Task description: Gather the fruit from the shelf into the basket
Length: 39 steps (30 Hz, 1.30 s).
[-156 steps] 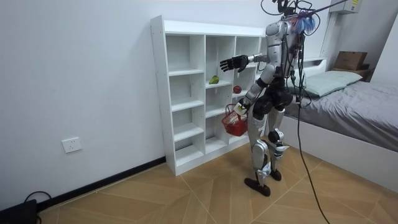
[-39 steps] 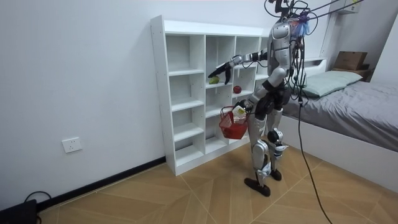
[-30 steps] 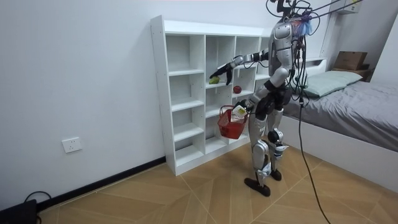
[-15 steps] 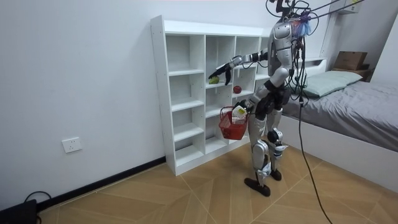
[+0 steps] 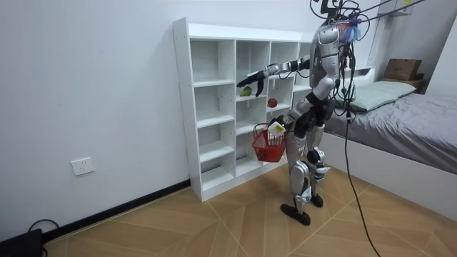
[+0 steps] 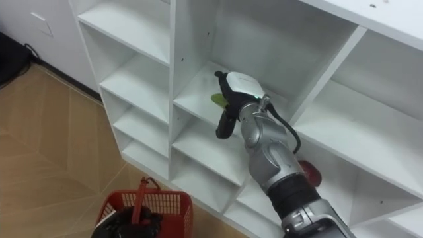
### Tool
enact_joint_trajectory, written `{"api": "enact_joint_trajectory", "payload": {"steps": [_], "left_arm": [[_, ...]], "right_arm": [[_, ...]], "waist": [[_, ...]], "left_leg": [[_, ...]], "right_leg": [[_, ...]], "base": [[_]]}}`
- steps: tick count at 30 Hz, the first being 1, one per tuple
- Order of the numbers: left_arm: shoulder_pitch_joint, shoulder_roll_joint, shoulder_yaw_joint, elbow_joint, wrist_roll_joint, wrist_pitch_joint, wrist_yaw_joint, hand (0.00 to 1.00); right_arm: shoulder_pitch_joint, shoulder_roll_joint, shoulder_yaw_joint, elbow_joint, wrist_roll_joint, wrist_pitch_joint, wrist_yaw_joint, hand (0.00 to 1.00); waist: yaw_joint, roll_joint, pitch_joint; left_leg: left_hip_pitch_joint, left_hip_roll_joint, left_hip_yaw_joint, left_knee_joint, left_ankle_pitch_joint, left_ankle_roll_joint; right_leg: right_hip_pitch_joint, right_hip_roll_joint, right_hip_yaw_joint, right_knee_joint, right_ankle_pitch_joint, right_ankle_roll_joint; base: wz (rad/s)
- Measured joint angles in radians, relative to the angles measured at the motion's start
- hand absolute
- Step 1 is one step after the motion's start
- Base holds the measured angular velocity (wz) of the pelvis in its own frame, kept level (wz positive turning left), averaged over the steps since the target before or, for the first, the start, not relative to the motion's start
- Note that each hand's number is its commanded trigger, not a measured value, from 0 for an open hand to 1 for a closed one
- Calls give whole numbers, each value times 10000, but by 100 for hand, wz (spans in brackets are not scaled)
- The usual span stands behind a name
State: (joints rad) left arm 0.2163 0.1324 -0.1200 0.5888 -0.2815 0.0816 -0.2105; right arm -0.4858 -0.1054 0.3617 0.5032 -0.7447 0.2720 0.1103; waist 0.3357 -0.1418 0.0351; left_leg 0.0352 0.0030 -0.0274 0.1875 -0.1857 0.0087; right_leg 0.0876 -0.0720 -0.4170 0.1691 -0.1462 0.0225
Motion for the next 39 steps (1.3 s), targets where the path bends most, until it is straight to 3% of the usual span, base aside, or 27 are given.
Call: {"api": "enact_joint_trajectory", "payload": {"steps": [12,15,18,22,34,36,39], "left_arm": [[326,-50,254,120,-13,4,-2,100],[517,-48,443,122,-22,-5,-4,100],[630,-74,549,118,-15,-23,-5,100],[709,-73,617,106,-21,-12,-28,100],[795,-90,644,65,-37,-12,-6,100],[821,-107,682,51,-78,-15,-2,100],[862,-105,712,47,-215,-17,2,100]], "right_arm": [[14,-2,-9,762,342,-313,-685,0],[128,-8,-9,760,343,-326,-685,0],[391,-7,-11,758,336,-334,-684,0],[469,-13,-12,758,417,-337,-709,0],[783,-14,-379,752,488,-338,-858,0],[782,-14,-401,751,499,-338,-860,15],[782,-14,-406,752,503,-339,-861,89]], "waist": [[-10,227,-46],[-19,217,-54],[-19,155,-117],[-95,200,-94],[-84,161,-169],[-82,156,-172],[-84,152,-174]], "left_leg": [[126,-5,-85,43,12,0],[116,-6,-117,48,13,-2],[118,-12,-188,65,15,-5],[139,-31,-301,122,15,-5],[162,-33,-318,112,67,-28],[178,-33,-320,110,72,-29],[217,-33,-324,104,73,-29]], "right_leg": [[110,-11,-4,-9,-6,8],[151,-7,-22,-8,-6,7],[199,-7,-75,-4,-5,6],[314,-13,-177,-8,-5,6],[340,-18,-227,8,-2,1],[350,-20,-236,8,-2,1],[380,-20,-239,8,-2,1]], "base": [[0],[2],[7],[7],[1],[0],[0]]}}
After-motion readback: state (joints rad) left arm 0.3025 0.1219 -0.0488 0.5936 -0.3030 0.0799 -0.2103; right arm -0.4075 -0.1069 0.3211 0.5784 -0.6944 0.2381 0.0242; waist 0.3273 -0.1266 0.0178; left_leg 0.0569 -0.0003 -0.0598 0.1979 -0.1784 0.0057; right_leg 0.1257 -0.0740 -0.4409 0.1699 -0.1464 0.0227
